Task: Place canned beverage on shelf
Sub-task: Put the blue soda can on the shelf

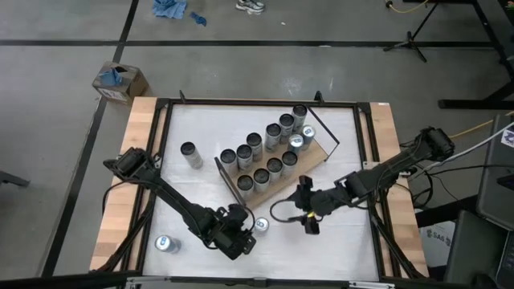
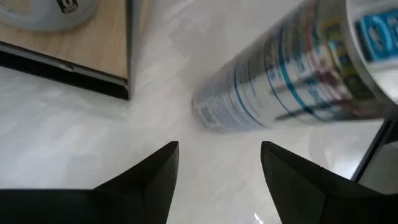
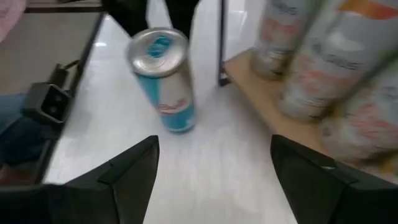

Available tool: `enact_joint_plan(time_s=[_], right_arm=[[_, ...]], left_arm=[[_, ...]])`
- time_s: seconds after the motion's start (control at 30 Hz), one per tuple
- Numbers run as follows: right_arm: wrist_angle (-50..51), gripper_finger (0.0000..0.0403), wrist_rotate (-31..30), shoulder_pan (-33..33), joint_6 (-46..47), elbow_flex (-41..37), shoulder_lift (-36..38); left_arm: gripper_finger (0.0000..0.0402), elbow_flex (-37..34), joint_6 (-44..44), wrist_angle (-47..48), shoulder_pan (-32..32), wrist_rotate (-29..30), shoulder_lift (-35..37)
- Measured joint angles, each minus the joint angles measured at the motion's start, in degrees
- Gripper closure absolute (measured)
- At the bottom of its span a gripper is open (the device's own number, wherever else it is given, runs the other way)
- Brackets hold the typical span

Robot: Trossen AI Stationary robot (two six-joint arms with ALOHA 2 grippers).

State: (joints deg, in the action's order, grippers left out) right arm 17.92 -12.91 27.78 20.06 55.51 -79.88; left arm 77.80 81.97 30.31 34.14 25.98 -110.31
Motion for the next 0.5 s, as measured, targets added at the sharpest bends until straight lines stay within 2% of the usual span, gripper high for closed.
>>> enact_joint_plan(time_s=[0.13, 0.37, 0.5], right_arm=[[-1.59, 0.0106, 1.39, 0.85, 0.12, 0.0, -1.36], [-1.86, 0.0106, 7.37, 0.71, 0.09, 0.0, -2.57], [-3.52, 0.0107, 7.87, 1.18, 3.25, 0.0, -2.9]], left_arm=[[0.0179, 0.0, -0.04, 0.08, 0.5, -0.32, 0.01], [0.0179, 0.0, -0.02, 0.24, 0.86, -0.39, -0.01], [0.0179, 0.0, -0.02, 0.25, 1.12, -0.44, 0.0]])
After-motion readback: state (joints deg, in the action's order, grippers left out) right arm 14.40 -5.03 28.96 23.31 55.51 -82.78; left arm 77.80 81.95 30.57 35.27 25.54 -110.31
